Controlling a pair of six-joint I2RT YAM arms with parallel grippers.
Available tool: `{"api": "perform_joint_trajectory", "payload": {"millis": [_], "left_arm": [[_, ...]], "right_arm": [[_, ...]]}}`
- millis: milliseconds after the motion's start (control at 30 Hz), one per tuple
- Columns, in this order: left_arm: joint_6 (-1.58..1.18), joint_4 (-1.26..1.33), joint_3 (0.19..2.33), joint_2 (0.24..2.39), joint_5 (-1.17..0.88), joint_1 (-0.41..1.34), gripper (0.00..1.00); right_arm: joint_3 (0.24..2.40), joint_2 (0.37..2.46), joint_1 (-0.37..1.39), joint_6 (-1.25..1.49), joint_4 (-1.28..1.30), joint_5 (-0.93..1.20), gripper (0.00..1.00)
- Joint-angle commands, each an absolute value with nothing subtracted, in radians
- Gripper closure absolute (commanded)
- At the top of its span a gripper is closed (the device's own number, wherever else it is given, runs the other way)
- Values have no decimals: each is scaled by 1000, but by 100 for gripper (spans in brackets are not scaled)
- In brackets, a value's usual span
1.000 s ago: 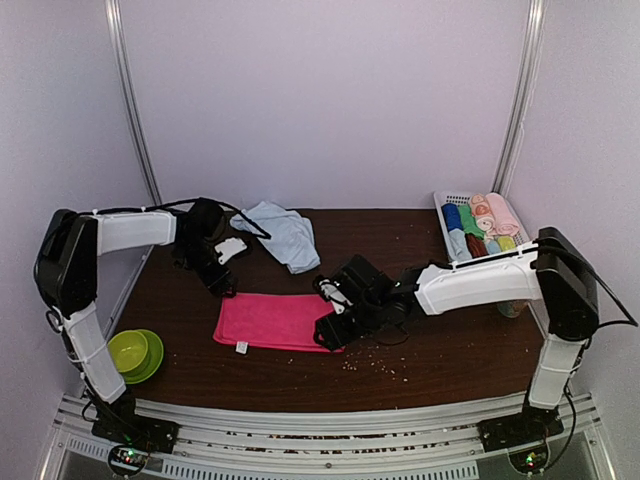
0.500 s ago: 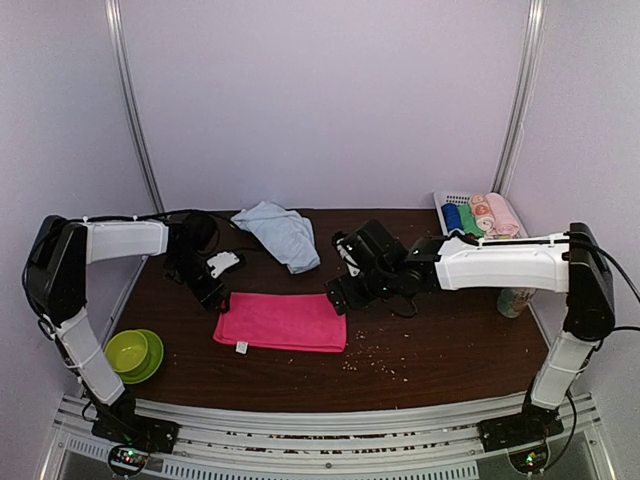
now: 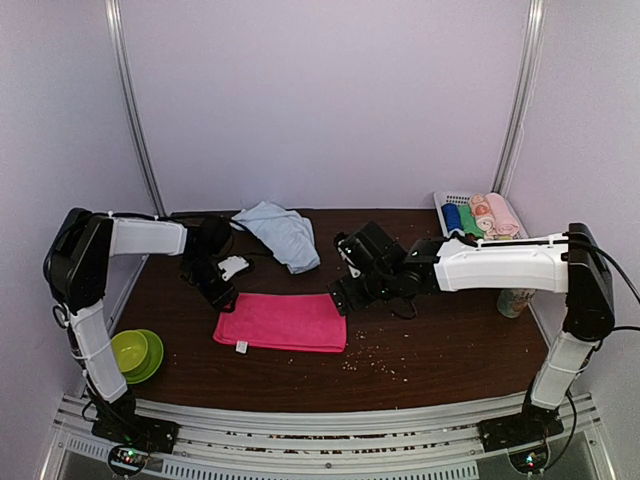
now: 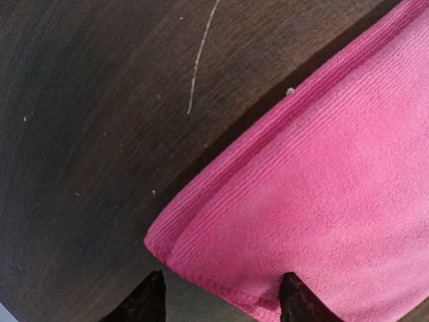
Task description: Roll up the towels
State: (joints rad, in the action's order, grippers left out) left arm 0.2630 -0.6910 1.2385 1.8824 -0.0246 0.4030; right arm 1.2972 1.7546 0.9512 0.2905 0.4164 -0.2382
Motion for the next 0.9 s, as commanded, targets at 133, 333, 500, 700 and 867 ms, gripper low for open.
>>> {"api": "perform_joint_trajectory", "payload": {"millis": [133, 333, 500, 700, 867], "left_arm": [[332, -635, 1293, 1949, 202, 504, 41], [393, -661, 1423, 2031, 265, 548, 41], [451, -680, 1576, 2143, 317, 615, 41], [474, -698, 1804, 2208, 379, 660, 24], [469, -695, 1890, 2109, 380, 649, 2]], "right_arm": [[1275, 1754, 950, 266, 422, -296, 0], [1232, 1705, 933, 272, 410, -319, 0], [1152, 1631, 889, 305, 396, -332, 0], [1056, 1561, 833, 348, 379, -354, 1], [1115, 1620, 831, 344, 442, -401, 0]]}}
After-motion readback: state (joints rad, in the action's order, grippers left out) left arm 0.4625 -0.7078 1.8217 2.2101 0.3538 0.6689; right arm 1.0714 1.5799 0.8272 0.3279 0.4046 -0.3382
